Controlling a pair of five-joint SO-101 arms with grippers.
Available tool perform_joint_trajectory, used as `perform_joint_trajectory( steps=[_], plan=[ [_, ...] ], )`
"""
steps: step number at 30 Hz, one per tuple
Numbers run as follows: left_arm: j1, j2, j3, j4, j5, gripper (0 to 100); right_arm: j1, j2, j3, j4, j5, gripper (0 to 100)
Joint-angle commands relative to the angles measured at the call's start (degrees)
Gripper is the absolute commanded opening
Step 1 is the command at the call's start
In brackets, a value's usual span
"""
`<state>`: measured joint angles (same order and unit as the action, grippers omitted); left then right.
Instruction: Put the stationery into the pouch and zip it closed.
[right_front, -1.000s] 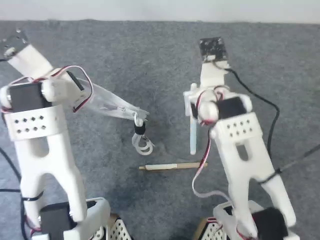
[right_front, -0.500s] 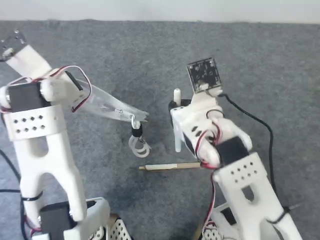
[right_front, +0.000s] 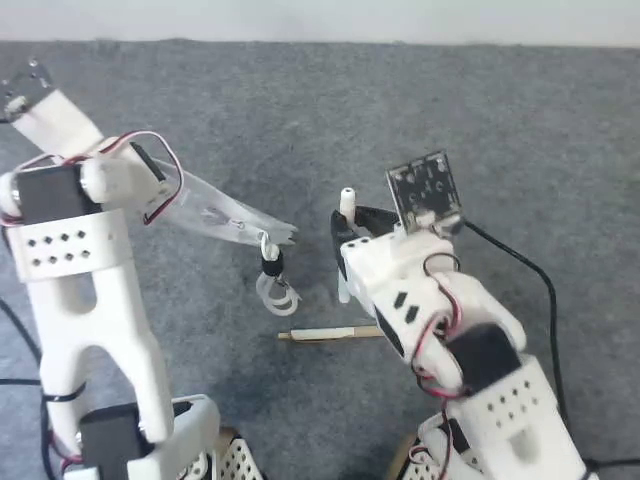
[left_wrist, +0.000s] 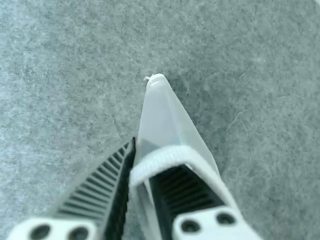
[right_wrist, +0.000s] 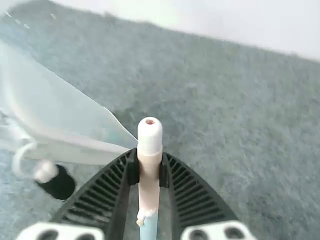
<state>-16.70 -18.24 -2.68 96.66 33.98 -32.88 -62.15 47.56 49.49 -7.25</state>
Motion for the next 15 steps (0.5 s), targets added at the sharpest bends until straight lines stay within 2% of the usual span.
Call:
perform_joint_trajectory(
  steps=[1, 9, 15],
  plan=[
    [-0.18, -2.2, -0.57, -1.23, -0.62, 1, -1.36, -6.11, 0.26, -1.01, -0.09, 0.6],
    [-0.18, -2.2, -0.57, -1.23, -0.62, 1, -3.03, -13.76, 1.85, -1.19, -0.09, 0.6],
    [-0.18, -2.2, -0.57, -1.23, -0.62, 1, -7.96, -15.25, 2.02, -1.54, -0.09, 0.6]
  ],
)
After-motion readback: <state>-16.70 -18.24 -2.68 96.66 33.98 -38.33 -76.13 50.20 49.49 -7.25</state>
